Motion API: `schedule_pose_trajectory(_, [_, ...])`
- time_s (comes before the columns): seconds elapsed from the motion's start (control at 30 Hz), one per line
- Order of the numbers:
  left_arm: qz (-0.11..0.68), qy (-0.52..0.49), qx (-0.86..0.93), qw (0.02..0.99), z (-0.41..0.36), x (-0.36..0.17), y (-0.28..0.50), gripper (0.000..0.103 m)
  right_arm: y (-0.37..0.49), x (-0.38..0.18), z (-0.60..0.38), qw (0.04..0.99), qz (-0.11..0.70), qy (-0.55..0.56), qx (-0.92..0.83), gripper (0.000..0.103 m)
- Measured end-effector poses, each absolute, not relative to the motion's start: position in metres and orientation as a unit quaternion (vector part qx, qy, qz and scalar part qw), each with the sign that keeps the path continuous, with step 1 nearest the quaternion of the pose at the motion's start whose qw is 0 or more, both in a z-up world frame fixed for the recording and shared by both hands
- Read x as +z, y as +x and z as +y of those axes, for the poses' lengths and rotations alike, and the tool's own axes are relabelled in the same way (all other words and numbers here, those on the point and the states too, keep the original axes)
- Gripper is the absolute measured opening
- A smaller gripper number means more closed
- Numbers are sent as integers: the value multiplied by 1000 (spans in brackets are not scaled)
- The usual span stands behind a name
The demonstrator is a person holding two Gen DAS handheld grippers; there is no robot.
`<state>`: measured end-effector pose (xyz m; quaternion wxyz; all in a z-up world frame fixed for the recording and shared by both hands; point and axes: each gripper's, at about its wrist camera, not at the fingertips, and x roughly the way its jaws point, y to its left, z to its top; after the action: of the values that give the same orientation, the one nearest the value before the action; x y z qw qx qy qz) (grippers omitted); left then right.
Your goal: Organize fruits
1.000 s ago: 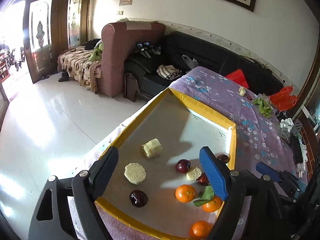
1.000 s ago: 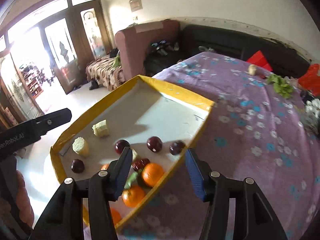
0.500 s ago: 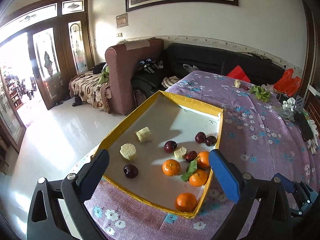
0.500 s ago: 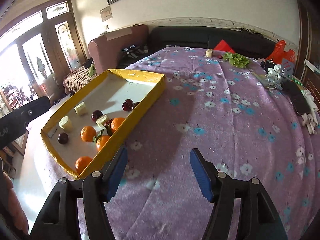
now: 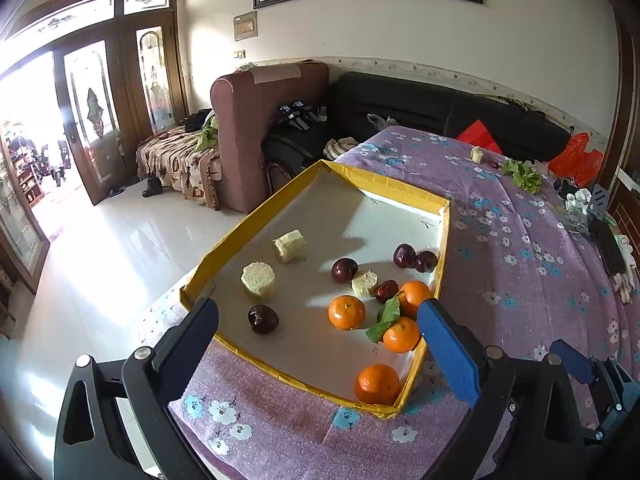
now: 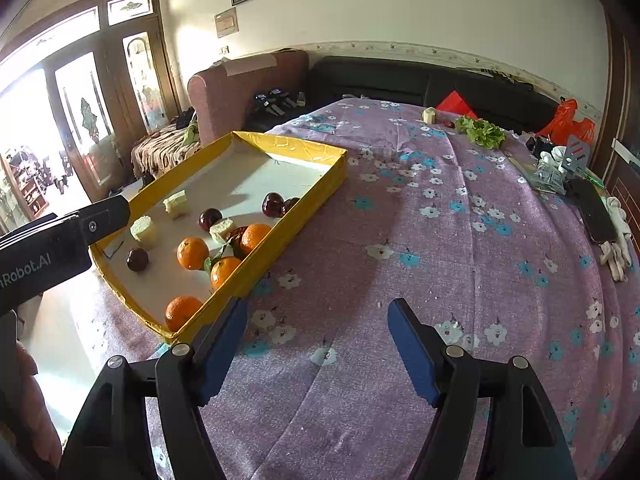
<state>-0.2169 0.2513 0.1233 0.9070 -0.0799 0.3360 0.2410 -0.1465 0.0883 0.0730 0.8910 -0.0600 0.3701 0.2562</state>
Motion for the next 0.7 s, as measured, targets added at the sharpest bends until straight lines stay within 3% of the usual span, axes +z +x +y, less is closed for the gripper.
schedule_pose_trajectory(0.7, [344,-99,238,903,263,115,-215,100,-148,65,106,883,381,-76,262,81])
